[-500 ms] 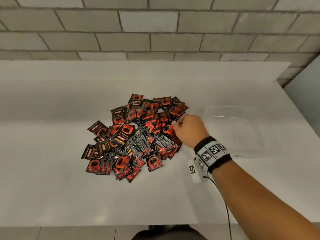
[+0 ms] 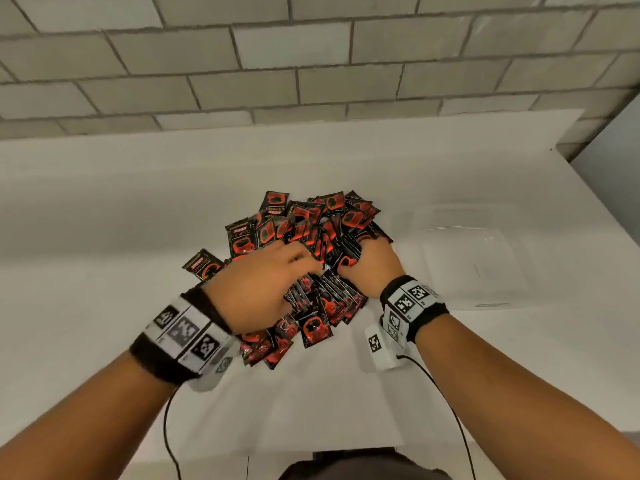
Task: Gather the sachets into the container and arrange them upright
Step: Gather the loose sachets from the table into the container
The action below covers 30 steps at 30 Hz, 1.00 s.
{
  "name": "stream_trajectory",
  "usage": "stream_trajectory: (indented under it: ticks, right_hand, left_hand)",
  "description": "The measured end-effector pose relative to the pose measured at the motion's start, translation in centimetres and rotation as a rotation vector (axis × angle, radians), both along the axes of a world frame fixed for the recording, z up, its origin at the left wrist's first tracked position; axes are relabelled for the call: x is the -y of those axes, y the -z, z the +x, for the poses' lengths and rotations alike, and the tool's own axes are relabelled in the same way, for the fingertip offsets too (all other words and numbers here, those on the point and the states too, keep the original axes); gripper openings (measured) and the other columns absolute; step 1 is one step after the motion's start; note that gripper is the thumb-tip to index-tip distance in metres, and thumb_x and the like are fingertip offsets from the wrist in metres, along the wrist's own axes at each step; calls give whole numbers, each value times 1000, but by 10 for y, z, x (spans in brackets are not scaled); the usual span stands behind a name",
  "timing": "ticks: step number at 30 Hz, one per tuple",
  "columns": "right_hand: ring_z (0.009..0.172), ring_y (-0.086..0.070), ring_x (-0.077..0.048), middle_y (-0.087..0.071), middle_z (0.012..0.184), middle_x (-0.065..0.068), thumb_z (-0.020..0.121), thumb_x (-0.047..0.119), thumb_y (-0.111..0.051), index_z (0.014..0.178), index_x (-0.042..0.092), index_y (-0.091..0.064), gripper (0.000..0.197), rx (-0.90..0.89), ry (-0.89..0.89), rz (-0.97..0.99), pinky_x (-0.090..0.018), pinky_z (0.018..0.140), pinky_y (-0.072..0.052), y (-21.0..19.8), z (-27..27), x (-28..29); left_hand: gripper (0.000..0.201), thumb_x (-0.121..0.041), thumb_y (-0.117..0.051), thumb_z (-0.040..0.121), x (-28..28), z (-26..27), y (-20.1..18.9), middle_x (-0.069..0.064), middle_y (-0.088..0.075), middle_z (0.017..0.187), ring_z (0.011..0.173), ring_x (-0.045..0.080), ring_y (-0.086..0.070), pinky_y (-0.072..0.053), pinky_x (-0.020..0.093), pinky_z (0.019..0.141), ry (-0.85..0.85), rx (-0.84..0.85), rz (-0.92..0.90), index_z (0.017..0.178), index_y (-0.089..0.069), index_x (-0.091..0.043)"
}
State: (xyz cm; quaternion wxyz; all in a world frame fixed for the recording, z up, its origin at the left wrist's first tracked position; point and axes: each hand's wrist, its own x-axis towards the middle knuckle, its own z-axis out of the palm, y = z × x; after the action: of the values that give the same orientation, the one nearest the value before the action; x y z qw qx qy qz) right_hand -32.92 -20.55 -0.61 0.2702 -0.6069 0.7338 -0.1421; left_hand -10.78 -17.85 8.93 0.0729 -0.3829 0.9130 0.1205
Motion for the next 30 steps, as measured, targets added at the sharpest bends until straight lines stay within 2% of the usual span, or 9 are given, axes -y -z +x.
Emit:
stream_trajectory:
  ticks: [3, 8, 15, 17, 19, 21, 23, 26, 30]
  right_hand:
    - [81, -65, -24, -67, 88, -7, 85, 28, -72, 90, 9, -64, 21, 71, 9, -27, -30, 70, -52, -7, -6, -6]
    - [79, -67, -22, -69, 85, -4, 85, 23, -71, 94, 8, -65, 19, 98, 61, 1, -32, 71, -57, -27, -21, -23]
    - [75, -67, -9, -68, 94, 10, 89, 27, -75, 119, 23, -56, 36, 333, 148, -285, -16, 62, -48, -101, -47, -49]
    - [74, -64, -11, -66, 95, 10, 88, 24, -74, 128, 20, -53, 45, 258, 270, -426, -9, 61, -43, -112, -71, -49]
    - [75, -62, -19, -65, 93, 2, 89, 22, -71, 128, 14, -52, 44, 113, 374, -470, -16, 59, -44, -109, -100, -48]
    - [82, -65, -31, -70, 97, -11, 90, 20, -68, 127, 9, -52, 42, -10, 408, -356, -27, 66, -45, -93, -125, -46]
    - [88, -65, -33, -70, 106, -19, 89, 19, -69, 125, 6, -54, 41, -76, 344, -128, -30, 71, -46, -74, -140, -45]
    - [86, -63, -25, -70, 105, -14, 87, 28, -74, 113, 8, -63, 34, -44, 229, 94, -31, 73, -49, -55, -144, -45]
    - [101, -64, -29, -69, 112, -14, 91, 53, -63, 115, 7, -66, 52, -95, 155, 170, -37, 88, -52, -47, -144, -44]
  left_hand:
    - [105, -11, -82, 74, 26, -13, 24, -5, -25, 157, 138, 27, -35, -50, 46, 103, -78, 181, 54, 152, -19, -41]
    - [116, -3, -84, 67, 33, -18, 51, 1, -24, 151, 134, 30, -33, -53, 50, 97, -132, 238, 110, 149, -13, -45]
    - [81, -32, -85, 78, 42, -8, 53, 1, -35, 136, 130, 27, -33, -47, 45, 105, -148, 290, 142, 145, -39, -30]
    - [74, -36, -81, 83, 42, -6, 54, 0, -35, 134, 126, 26, -33, -46, 43, 106, -119, 305, 133, 146, -43, -28]
    - [65, -35, -77, 87, 41, -4, 55, -2, -38, 134, 124, 24, -34, -46, 43, 104, -89, 277, 133, 144, -46, -28]
    - [51, -31, -73, 90, 41, -3, 54, -6, -45, 134, 121, 22, -40, -49, 46, 99, -66, 239, 148, 136, -51, -30]
    - [30, -25, -71, 92, 41, -4, 51, -10, -56, 116, 109, 18, -52, -52, 43, 89, -89, 185, 188, 116, -55, -35]
    - [34, -19, -68, 94, 44, -2, 48, -13, -58, 88, 79, 12, -59, -49, 33, 70, -144, 142, 244, 87, -45, -42]
    - [31, -26, -66, 97, 43, 2, 38, -5, -69, 100, 75, 13, -66, -58, 40, 77, -206, 133, 258, 122, -54, -39]
